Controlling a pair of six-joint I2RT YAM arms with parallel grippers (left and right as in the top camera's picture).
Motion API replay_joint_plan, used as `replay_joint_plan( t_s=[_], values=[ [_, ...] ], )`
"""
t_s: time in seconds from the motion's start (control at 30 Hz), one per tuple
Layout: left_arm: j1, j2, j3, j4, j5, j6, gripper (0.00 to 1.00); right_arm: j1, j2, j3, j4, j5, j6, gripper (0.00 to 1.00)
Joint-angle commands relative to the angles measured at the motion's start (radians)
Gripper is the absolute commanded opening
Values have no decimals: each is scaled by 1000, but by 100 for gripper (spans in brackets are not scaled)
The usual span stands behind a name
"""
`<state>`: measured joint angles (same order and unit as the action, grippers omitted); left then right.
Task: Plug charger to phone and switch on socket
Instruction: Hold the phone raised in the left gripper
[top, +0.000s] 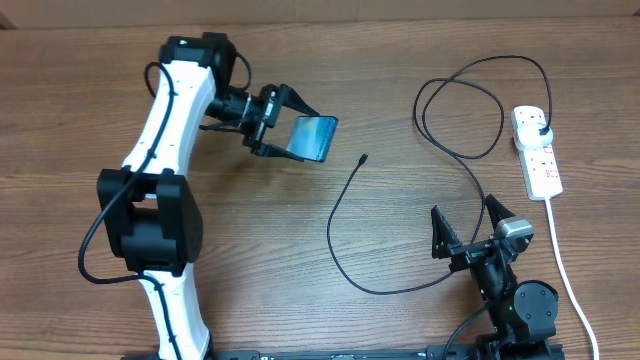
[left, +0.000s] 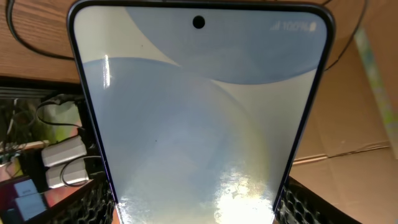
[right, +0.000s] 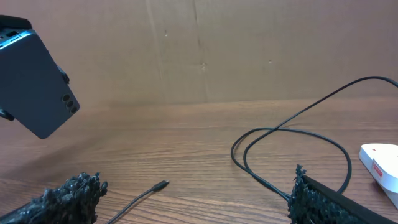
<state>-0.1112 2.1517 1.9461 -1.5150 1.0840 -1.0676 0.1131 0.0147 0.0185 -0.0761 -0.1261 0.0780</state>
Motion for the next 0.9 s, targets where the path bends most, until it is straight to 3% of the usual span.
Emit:
replay_joint_plan(
  t_s=[0.0, 0.87],
  values=[
    [8, -1, 29, -3, 55, -10, 67, 5, -11, -11, 3, 6, -1, 100],
    [6, -1, 29, -33, 80, -10, 70, 5, -11, -11, 3, 6, -1, 100]
  ],
)
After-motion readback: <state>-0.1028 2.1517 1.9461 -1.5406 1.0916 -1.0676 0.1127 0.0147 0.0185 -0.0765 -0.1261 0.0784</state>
